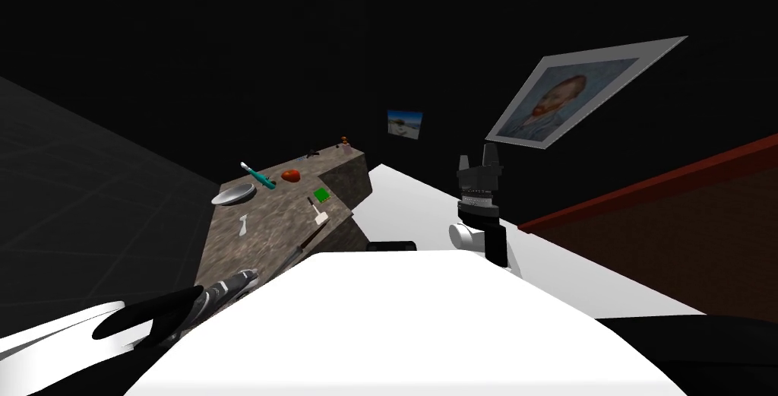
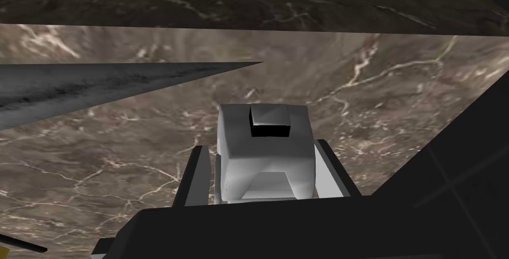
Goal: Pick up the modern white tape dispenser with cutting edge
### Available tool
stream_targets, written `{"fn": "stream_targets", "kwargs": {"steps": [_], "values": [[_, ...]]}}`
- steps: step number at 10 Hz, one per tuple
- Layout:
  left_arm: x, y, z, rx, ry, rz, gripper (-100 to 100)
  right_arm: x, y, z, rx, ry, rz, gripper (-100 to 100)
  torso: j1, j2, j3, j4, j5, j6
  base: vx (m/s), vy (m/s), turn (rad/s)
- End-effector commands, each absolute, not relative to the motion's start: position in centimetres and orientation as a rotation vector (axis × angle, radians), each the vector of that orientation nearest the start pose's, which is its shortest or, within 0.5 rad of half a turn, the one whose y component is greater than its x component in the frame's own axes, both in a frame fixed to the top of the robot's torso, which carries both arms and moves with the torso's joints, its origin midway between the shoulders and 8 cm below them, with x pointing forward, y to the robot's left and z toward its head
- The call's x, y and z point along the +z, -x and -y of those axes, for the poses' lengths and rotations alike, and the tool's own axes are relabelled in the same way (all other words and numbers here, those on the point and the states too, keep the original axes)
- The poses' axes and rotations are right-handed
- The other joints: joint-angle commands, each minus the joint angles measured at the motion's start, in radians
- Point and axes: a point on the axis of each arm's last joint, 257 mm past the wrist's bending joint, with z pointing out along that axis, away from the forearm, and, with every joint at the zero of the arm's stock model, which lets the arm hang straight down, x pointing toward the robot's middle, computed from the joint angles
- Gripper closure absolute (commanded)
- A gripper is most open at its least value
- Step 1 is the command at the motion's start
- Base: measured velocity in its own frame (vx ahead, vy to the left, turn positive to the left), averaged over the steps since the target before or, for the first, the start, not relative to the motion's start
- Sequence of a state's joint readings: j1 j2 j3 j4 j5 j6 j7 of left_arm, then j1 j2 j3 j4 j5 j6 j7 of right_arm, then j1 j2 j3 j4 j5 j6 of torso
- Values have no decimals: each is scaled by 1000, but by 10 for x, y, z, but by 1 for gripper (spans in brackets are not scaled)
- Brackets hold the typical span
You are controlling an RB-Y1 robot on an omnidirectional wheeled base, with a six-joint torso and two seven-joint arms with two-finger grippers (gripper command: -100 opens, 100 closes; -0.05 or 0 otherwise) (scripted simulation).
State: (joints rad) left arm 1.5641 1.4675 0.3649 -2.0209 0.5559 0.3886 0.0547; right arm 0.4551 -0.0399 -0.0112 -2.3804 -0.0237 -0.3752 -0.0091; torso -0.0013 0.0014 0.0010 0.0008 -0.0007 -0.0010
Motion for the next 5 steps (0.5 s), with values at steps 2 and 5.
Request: {"fn": "stream_targets", "kwargs": {"steps": [2,5], "values": [[-320,-69,-583,255,1281,-2492,100,60,-346,274,1337,-632,-617,0,0,1,0,0,0,0,-20,12,44],[-317,-72,-581,252,1275,-2496,100,60,-346,274,1337,-632,-617,0,1,2,1,0,0,-1,-19,13,29]]}}
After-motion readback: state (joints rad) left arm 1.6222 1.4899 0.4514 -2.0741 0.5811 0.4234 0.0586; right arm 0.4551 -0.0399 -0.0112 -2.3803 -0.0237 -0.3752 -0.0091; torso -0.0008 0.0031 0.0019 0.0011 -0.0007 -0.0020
